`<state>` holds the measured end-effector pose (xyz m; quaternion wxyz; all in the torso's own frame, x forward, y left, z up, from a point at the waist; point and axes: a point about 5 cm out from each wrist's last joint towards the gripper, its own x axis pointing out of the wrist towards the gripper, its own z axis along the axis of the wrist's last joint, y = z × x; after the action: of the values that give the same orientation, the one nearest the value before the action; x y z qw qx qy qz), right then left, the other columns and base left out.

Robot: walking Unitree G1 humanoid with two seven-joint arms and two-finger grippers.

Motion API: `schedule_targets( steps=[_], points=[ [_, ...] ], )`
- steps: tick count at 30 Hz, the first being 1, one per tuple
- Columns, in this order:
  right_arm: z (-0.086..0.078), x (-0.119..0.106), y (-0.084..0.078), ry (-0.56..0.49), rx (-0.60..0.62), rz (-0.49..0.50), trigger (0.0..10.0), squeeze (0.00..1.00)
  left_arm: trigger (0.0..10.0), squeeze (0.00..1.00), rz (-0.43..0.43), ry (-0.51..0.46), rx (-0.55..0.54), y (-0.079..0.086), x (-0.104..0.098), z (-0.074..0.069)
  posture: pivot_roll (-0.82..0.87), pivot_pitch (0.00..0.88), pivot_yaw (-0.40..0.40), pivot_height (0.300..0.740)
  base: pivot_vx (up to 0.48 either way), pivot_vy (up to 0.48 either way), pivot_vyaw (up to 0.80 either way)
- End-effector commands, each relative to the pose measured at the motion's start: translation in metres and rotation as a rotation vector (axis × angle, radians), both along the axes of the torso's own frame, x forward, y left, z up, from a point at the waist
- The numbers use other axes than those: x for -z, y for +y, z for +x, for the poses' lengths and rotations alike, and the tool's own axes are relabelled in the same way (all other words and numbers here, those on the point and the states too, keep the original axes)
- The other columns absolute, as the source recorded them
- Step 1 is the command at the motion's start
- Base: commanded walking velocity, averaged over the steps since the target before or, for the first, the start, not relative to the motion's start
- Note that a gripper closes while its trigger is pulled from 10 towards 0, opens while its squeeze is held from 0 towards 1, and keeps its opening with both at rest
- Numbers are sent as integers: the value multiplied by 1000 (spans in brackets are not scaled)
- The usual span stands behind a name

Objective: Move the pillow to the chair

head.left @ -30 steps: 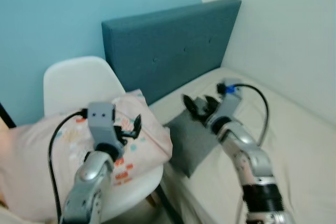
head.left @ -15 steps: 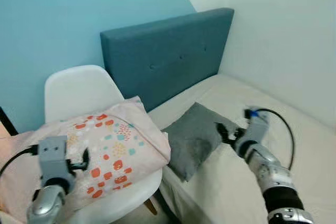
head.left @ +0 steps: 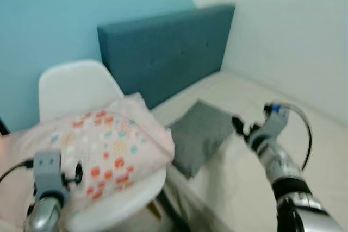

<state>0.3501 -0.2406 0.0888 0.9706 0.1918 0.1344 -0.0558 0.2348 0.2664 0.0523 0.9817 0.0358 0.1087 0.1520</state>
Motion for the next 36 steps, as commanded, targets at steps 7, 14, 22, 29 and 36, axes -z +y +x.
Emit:
schedule_targets(
  steps=[7,14,22,29,36],
  points=[
    [-1,5,-3,-13,67,111,10000,0,10000,0,52,-22,-13,10,-7,0,97,0,-28,570,0,0,0],
    [4,1,-1,-61,106,296,10000,0,10000,0,108,-59,18,12,-16,-5,98,19,-16,540,0,0,0],
    [4,13,25,-14,49,475,10000,0,10000,0,144,-77,38,15,-28,-8,110,68,-14,510,0,0,0],
    [1,30,51,118,29,412,10000,0,10000,0,190,-121,28,29,-53,-16,145,148,-14,510,0,0,0],
    [11,16,62,52,-12,497,10000,0,10000,0,261,-170,45,32,-82,-18,171,208,-6,510,0,0,0]
  ],
)
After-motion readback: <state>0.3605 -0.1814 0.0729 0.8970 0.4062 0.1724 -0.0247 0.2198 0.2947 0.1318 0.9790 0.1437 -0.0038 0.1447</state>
